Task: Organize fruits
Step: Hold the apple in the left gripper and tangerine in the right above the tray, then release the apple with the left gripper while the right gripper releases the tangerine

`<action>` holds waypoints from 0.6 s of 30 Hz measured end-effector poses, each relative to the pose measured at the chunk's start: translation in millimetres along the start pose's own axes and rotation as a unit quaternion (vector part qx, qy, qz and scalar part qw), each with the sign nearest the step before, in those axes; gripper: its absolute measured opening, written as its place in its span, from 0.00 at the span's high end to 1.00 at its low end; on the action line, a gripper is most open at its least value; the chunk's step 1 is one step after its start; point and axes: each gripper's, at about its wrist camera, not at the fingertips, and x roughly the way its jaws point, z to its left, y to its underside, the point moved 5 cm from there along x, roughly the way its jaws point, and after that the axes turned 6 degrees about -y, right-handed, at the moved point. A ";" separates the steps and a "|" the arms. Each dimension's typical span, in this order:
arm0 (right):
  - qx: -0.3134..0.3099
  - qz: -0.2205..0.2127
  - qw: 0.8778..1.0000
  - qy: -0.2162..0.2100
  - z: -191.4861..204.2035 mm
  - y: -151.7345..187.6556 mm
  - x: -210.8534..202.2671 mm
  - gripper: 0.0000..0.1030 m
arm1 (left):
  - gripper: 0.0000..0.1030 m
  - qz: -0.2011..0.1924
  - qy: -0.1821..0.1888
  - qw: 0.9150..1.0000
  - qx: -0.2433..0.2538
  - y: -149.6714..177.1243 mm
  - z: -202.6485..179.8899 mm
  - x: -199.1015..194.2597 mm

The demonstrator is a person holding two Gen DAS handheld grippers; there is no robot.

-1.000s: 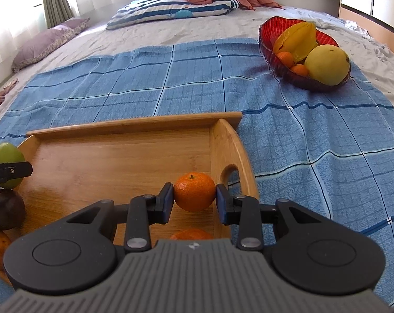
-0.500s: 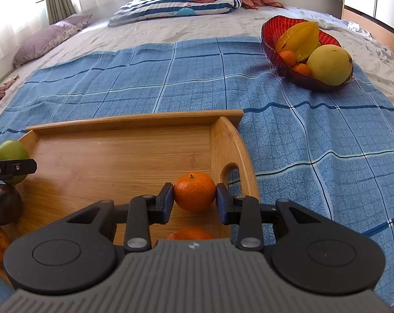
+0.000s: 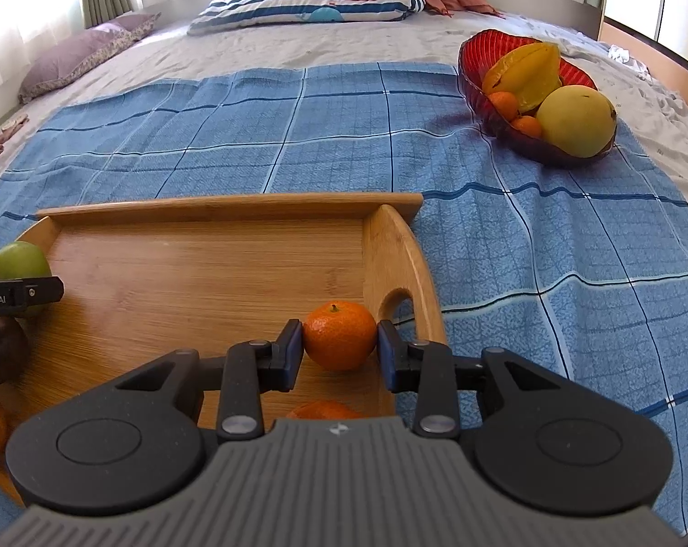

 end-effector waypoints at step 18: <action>0.008 -0.009 1.000 -0.009 -3.2 1.0 -5.4 0.44 | 0.19 -0.026 -0.004 1.000 0.006 -2.4 4.2 -15.7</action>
